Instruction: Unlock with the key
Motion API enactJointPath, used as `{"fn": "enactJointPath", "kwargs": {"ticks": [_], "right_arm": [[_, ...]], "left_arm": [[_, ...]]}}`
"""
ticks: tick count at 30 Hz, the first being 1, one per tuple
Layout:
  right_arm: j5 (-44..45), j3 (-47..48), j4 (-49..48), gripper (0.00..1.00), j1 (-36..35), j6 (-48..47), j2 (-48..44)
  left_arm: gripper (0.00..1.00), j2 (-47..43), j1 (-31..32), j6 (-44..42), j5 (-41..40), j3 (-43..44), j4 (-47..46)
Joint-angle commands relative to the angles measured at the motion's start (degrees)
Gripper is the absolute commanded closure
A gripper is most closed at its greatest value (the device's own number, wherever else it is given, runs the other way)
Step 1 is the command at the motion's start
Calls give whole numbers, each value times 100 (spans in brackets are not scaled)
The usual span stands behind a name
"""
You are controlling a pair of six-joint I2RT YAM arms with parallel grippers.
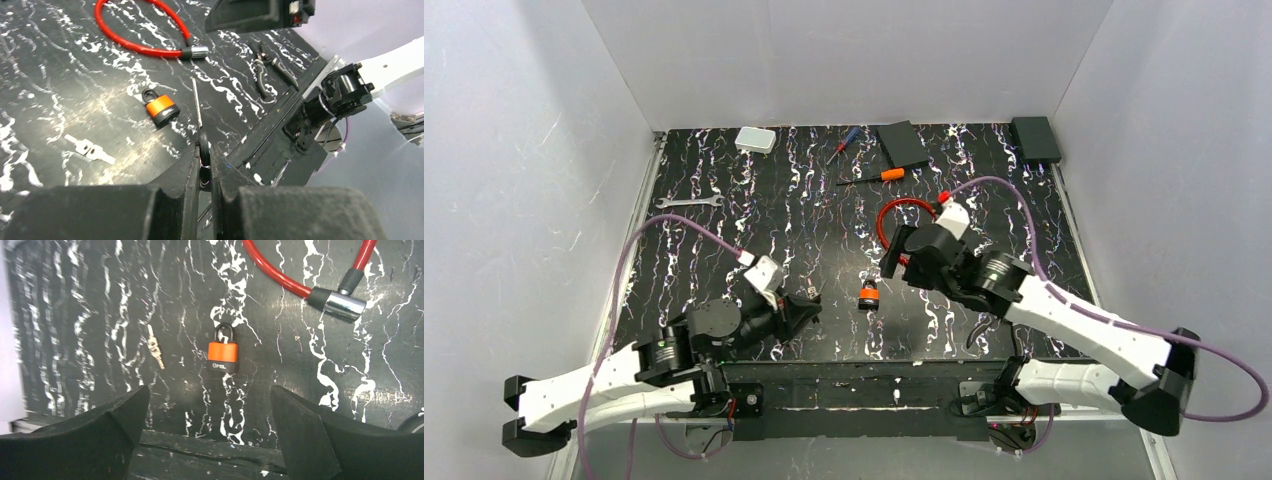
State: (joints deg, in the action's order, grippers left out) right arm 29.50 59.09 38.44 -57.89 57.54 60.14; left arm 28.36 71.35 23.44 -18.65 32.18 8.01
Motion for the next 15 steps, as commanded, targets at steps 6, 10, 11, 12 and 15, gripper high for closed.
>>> {"fn": "enactJointPath", "kwargs": {"ticks": [6,10,11,12,15], "right_arm": [[-564,226,-271,2,-36,-484,1433],[-636,426,-303,2,-56,-624,2048],[-623,474,-299,2,-56,-636,2177],[-613,504,-327,2,-56,-645,2277],[-680,494,-522,2,-56,-718,2540]], "left_arm": [[100,-163,-16,-284,-336,1145,2857],[100,-62,-16,-365,-336,1240,3277],[100,-66,-16,-385,-254,1219,3223],[100,-63,-16,-403,-151,1182,3157],[100,21,-16,-454,15,1160,3085]]}}
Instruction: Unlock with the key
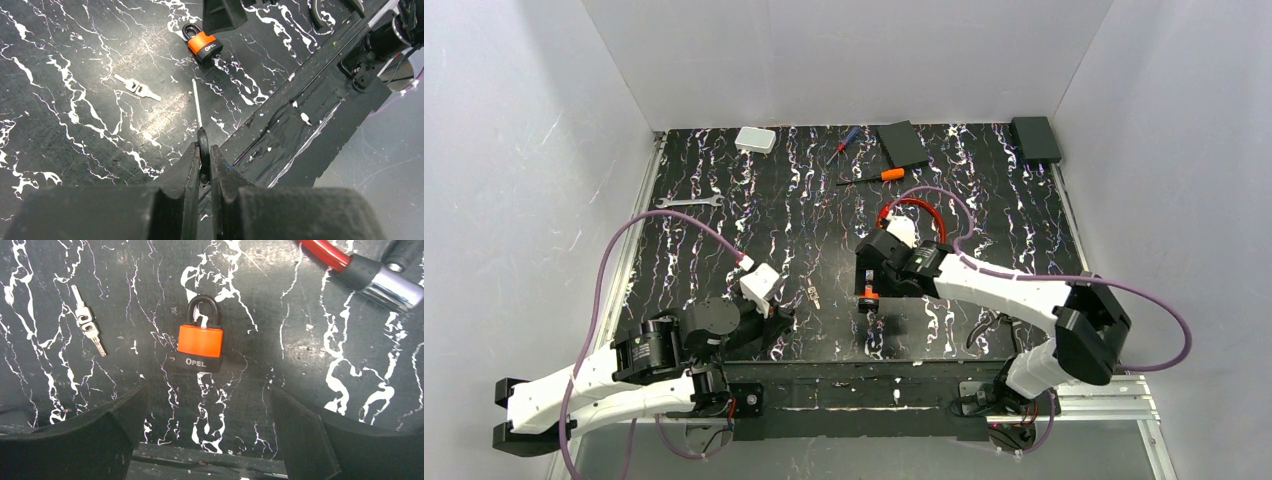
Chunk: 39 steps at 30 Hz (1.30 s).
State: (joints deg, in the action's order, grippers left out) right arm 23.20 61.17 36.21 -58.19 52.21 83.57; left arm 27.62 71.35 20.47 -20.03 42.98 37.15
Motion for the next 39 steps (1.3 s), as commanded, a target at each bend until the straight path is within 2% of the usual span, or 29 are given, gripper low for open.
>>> {"fn": "enactJointPath", "kwargs": {"ticks": [1,6,15,21,34,36,39], "right_arm": [[-109,278,-387,2,-25,-211,287],[-248,396,-478,3,-25,-257,835],[3,743,-340,8,-32,-233,1592],[22,874,-294,14,-49,-207,1909],[112,923,-214,34,-52,-210,2278],[129,923,-208,39,-52,-211,2296],[128,928,-227,52,-52,-226,2313]], "left_arm": [[100,137,-16,-149,153,101,203],[100,188,-16,-148,251,96,205],[100,169,-16,-181,394,60,153],[100,192,-16,-205,436,70,153],[100,148,-16,-210,395,70,170],[100,148,-16,-210,395,70,170],[100,148,-21,-202,396,60,170]]}}
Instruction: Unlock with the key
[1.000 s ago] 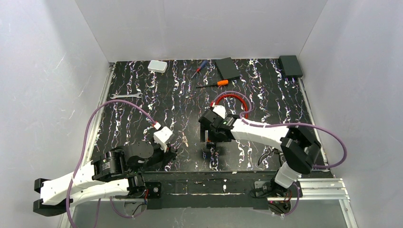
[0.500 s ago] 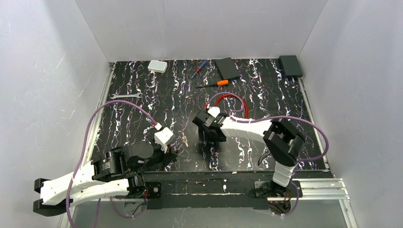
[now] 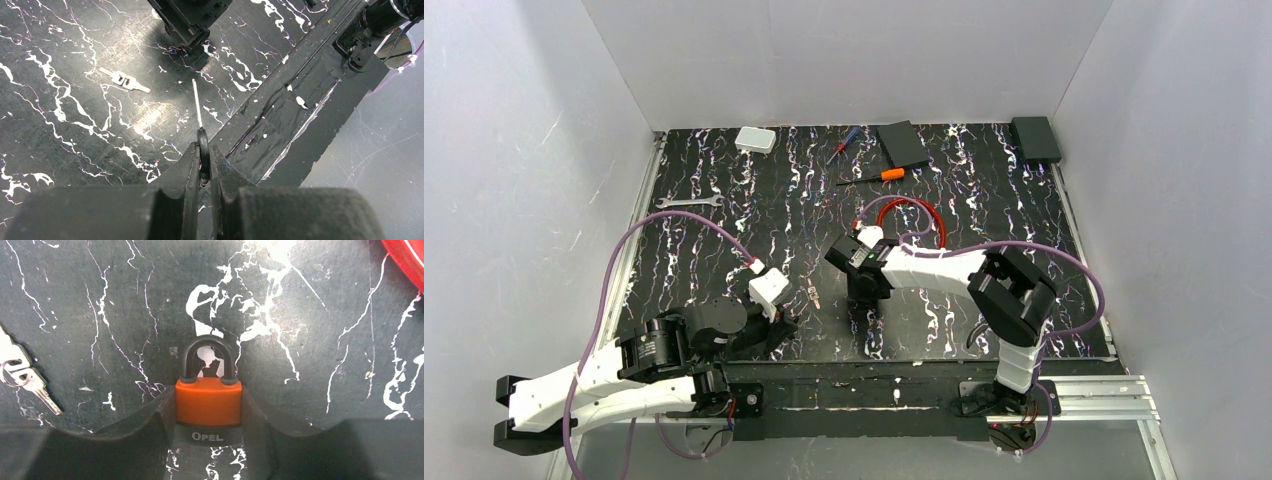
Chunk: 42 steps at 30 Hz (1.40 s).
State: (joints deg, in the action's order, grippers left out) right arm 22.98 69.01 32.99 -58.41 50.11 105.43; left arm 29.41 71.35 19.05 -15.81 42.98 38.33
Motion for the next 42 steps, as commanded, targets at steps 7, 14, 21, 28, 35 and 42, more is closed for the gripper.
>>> {"fn": "enactJointPath", "kwargs": {"ticks": [7,14,21,28,35,42], "right_arm": [[180,134,39,99,-30,38,-231],[469,-460,-303,99,-30,502,-1402],[953,-1078,-350,99,-30,1331,-2718],[1002,-1618,-675,99,-30,2264,-4107],[1037,-1795,-549,99,-30,3148,-5085],[827,-1921,-387,99,-30,3610,-5507]], "left_arm": [[100,78,-16,-33,123,70,9],[96,127,-17,22,147,48,-170],[100,189,-16,538,-96,29,-363],[100,706,-16,1286,372,272,-720],[100,1430,-16,1702,764,414,-1687],[100,2285,-16,1876,1008,699,-2374]]}}
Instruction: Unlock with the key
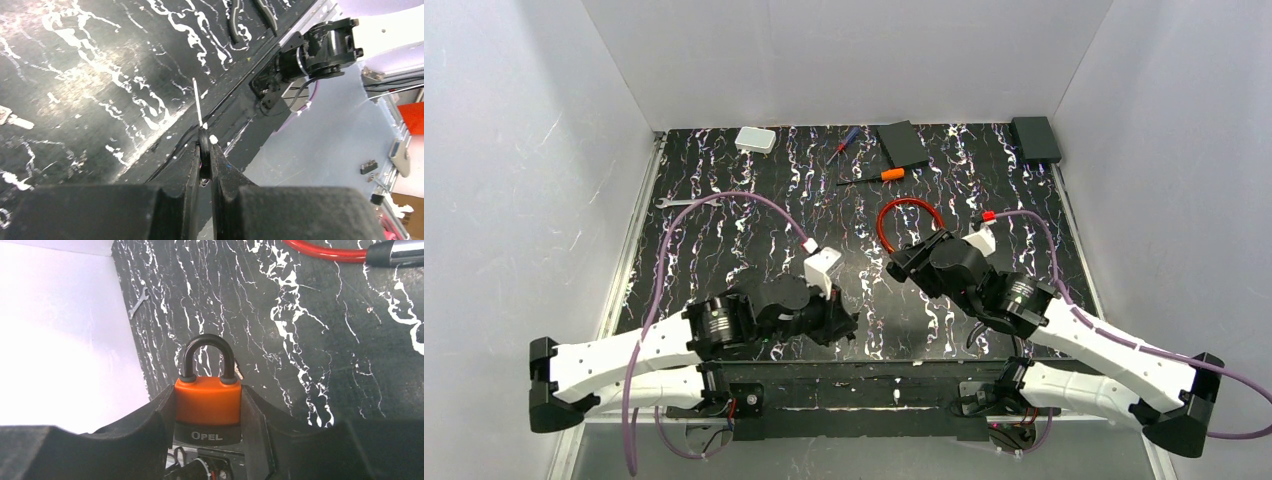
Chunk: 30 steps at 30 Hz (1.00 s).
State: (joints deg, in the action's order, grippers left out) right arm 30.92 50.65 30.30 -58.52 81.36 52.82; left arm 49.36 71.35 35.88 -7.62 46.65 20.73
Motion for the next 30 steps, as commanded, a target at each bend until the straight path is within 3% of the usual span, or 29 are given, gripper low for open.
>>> {"fn": "enactJointPath", "kwargs": {"ticks": [1,12,30], "right_arm": [[-24,-127,-174,99,-19,494,-306],[-353,-355,-317,99,-19,530,-534],[-405,-326,-519,99,-19,636,-675]], "left_arm": [[100,386,-16,240,179,357,-693],[100,639,-16,530,91,225,-1604],[100,956,-113,1042,-214,217,-1716]]}}
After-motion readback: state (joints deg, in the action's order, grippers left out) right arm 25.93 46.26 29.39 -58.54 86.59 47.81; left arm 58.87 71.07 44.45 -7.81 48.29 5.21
